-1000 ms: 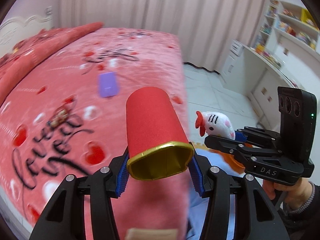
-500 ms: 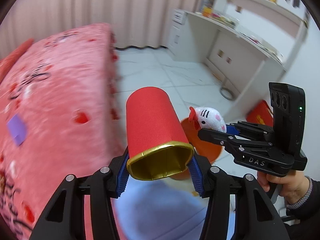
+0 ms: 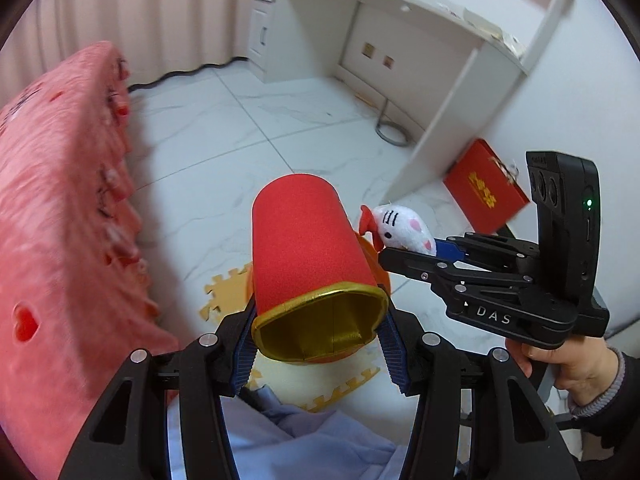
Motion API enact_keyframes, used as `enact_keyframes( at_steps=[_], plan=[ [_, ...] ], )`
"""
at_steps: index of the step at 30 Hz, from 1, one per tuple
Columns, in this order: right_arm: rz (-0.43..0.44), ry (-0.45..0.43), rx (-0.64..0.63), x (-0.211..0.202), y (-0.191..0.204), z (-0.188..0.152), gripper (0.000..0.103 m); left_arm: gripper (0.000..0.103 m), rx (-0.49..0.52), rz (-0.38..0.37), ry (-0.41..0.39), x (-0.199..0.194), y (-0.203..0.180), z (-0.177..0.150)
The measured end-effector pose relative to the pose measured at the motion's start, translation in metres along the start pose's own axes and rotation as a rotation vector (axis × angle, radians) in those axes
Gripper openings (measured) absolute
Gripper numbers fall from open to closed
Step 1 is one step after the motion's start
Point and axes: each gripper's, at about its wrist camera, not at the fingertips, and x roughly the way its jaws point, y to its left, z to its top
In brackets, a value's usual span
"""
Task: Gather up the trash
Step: 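Open both tools to drop the cup and plush toy into the bucket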
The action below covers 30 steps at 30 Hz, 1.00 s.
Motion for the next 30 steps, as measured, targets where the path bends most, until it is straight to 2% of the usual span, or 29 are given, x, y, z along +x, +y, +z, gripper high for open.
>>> enact_keyframes(
  at_steps=[4,11,16,19,21,30],
  plan=[
    [-0.017,0.008,0.032,0.004,-0.019,-0.002,0.030,0.056,0.015,-0.018,0.032,0.017,-0.001,0.009],
    [-0.032,0.021,0.062,0.016,-0.030,-0.001,0.030,0.056,0.034,-0.031,0.084,0.045,-0.006,0.021],
    [-0.041,0.030,0.097,0.027,-0.039,0.003,0.037,0.066,0.042,-0.038,0.100,0.057,-0.007,0.025],
    [-0.065,0.040,0.109,0.032,-0.042,0.003,0.054,0.069,0.035,-0.023,0.115,0.063,-0.007,0.026],
    [-0.060,0.042,0.117,0.034,-0.044,0.003,0.055,0.073,0.037,-0.009,0.117,0.065,-0.007,0.026],
    [-0.048,0.049,0.095,0.035,-0.026,0.003,0.055,0.073,0.008,-0.008,0.086,0.053,0.005,0.022]
  ],
)
